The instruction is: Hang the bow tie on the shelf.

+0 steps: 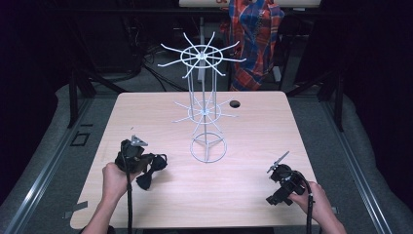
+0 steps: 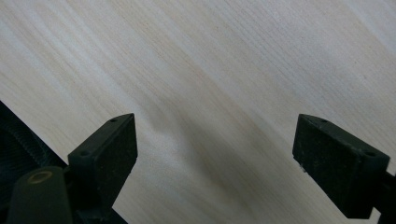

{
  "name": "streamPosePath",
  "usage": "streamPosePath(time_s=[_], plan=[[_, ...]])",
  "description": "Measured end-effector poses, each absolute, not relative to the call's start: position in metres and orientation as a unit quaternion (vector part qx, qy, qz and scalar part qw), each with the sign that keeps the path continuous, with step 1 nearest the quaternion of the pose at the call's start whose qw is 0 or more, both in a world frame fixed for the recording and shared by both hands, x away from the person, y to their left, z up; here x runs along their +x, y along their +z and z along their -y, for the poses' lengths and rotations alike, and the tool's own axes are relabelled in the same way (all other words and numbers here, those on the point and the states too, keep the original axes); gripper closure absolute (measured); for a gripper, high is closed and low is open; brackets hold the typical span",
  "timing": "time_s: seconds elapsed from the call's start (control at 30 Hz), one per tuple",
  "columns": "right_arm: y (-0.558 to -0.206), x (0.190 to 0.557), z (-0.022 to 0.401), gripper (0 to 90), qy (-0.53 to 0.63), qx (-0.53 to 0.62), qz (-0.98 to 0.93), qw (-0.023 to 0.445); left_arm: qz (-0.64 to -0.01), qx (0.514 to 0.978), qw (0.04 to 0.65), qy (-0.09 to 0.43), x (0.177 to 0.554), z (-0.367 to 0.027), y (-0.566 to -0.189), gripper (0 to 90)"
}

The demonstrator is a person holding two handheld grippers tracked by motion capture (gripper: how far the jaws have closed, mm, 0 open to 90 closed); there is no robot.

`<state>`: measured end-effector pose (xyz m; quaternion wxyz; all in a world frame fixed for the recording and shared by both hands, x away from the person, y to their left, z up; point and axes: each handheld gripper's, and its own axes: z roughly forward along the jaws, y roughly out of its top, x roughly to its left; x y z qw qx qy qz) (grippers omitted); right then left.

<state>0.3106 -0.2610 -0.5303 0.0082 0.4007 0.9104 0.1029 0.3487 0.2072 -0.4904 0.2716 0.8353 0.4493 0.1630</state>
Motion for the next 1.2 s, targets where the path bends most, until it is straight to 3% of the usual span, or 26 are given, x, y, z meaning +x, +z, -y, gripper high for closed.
streamPosePath(time_s=[0.47,1.2], plan=[[-0.527,0.311,0.262,13.7,0.087,0.389,-0.917,0.009,-0.472,0.814,0.288,0.176,0.349,-0.217,-0.478,83.6],[-0.528,0.31,0.262,13.7,0.092,0.396,-0.913,0.012,-0.454,0.809,0.324,0.185,0.345,-0.216,-0.456,83.6]])
